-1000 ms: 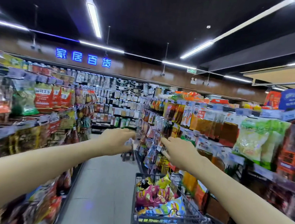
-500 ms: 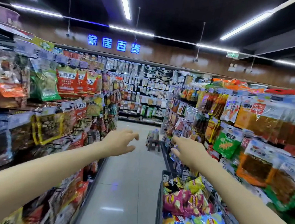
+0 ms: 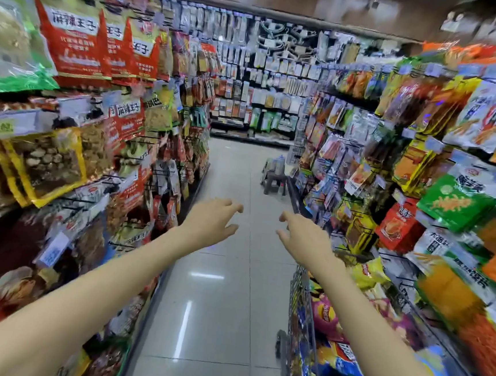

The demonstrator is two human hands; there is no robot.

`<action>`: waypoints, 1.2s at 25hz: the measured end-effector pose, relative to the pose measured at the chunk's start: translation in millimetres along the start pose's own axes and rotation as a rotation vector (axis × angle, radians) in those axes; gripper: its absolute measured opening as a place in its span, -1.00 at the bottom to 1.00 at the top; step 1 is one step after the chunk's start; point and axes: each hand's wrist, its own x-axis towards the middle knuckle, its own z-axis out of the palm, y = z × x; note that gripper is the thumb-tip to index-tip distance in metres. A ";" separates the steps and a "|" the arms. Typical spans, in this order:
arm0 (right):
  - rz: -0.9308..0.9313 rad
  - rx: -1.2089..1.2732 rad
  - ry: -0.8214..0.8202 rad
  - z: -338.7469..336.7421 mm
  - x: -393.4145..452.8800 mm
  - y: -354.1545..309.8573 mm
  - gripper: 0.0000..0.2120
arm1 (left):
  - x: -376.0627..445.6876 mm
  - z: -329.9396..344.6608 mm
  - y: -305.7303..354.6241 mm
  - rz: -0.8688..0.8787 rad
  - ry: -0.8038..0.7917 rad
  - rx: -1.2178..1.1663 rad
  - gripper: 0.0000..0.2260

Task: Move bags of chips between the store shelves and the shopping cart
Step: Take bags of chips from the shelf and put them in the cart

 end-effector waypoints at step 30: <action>1.072 0.048 -0.073 202.0 118.3 334.4 -0.75 | 440.9 352.6 165.4 0.768 -0.431 -0.218 -0.63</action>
